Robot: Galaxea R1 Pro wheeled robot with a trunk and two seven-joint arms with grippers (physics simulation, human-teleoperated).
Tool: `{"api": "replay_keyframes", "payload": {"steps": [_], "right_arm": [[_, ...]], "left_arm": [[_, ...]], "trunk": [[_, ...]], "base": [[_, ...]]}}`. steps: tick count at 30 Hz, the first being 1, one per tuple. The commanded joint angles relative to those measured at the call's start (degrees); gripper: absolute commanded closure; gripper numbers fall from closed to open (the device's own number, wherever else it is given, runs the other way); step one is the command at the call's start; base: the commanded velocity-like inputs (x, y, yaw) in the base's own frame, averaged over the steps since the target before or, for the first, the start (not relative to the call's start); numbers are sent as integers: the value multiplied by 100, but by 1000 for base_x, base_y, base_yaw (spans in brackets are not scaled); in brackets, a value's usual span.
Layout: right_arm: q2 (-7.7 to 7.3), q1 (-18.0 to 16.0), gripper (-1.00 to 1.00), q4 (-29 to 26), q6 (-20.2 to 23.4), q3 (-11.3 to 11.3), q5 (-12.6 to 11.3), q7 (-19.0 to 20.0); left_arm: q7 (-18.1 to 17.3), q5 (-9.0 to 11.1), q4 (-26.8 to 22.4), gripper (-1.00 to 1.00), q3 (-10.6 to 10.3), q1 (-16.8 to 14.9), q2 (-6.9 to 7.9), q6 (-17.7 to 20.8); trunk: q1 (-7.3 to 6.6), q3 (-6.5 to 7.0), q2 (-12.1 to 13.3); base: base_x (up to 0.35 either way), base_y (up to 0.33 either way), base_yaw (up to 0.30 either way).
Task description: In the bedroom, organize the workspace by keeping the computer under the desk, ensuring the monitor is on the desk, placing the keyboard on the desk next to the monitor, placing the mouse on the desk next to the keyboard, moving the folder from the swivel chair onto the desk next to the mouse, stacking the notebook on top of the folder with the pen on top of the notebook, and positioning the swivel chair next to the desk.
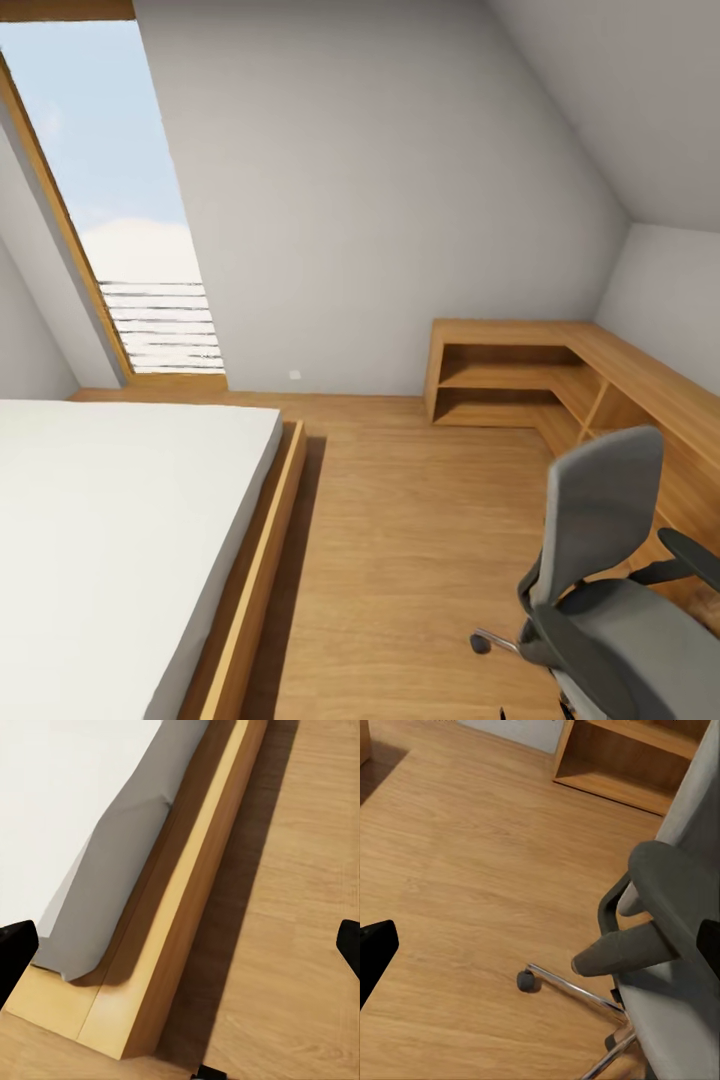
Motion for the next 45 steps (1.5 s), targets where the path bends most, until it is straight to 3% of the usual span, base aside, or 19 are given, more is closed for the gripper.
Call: {"api": "replay_keyframes", "payload": {"steps": [1,45], "right_arm": [[-1,-8,-100,12,-11,-9,61,-51],[-24,-8,-100,12,-6,-9,61,-53]], "left_arm": [[34,25,2,-100,-50,-5,-1,-13],[34,22,2,-100,-50,-5,-1,94]], "trunk": [[6,-12,-12],[6,-12,-12]], "base": [[298,0,-1],[319,0,0]]}}
